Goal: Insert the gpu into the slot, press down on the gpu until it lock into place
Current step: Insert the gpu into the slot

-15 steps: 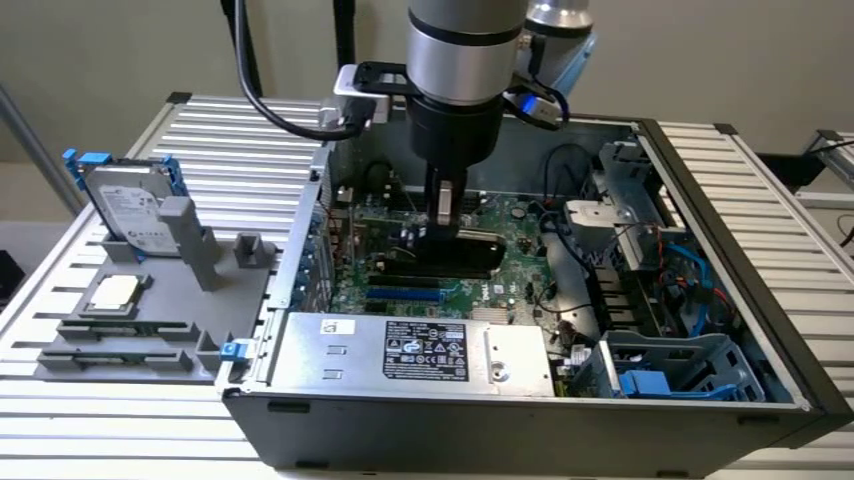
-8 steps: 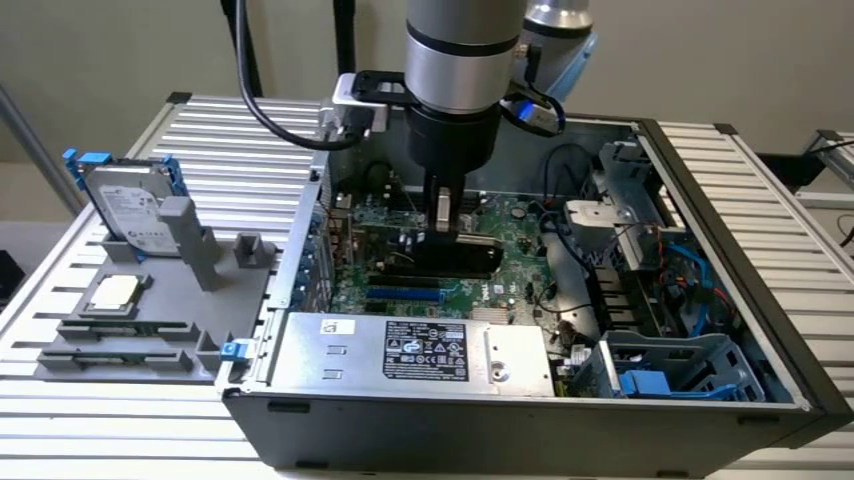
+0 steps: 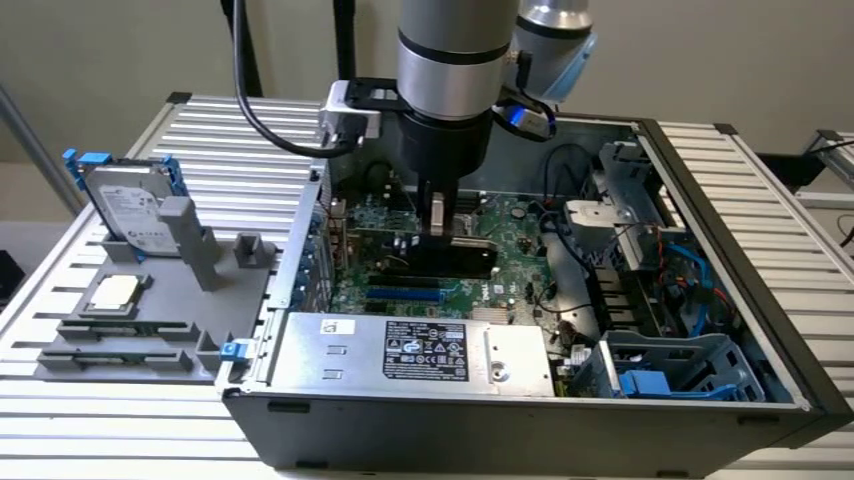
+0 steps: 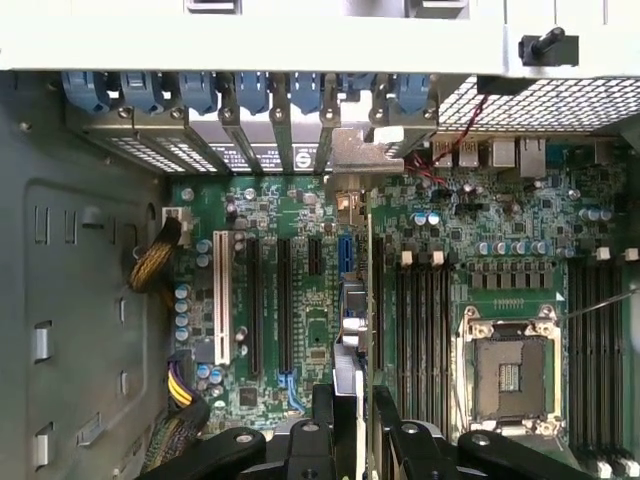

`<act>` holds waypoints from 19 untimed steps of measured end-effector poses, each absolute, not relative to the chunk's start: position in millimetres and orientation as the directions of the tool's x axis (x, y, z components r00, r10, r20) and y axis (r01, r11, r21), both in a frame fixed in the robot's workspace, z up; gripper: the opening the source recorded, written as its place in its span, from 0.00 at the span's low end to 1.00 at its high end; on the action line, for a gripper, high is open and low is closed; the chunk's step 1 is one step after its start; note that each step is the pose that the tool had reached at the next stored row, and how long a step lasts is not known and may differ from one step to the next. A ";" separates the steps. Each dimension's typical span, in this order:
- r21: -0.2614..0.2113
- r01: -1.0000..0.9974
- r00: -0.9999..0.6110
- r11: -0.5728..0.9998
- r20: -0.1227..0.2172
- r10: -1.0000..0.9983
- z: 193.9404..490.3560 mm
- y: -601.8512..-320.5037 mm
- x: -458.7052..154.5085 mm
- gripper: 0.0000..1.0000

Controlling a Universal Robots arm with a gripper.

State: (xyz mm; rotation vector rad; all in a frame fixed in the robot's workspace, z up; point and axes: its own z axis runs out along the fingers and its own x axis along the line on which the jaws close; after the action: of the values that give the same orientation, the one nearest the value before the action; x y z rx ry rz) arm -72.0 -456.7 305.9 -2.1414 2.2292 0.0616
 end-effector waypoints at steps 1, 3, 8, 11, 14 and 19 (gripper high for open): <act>-0.006 -0.999 -0.040 0.040 -0.064 -0.997 305.2 -456.7 -73.1 0.26; -0.006 -0.999 -0.040 0.040 -0.063 -0.997 303.7 -456.7 -75.9 0.26; -0.006 -0.999 -0.040 0.040 -0.063 -0.997 300.4 -456.7 -79.2 0.26; -0.007 -0.999 -0.040 0.040 -0.063 -0.997 298.5 -456.7 -80.7 0.26; -0.007 -0.999 -0.040 0.040 -0.062 -0.997 296.4 -456.7 -82.4 0.26; -0.008 -0.999 -0.040 0.040 -0.060 -0.997 293.8 -456.7 -84.2 0.26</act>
State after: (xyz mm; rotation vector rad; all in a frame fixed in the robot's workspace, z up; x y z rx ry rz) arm -84.2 -456.7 293.8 -2.1425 2.2301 0.0552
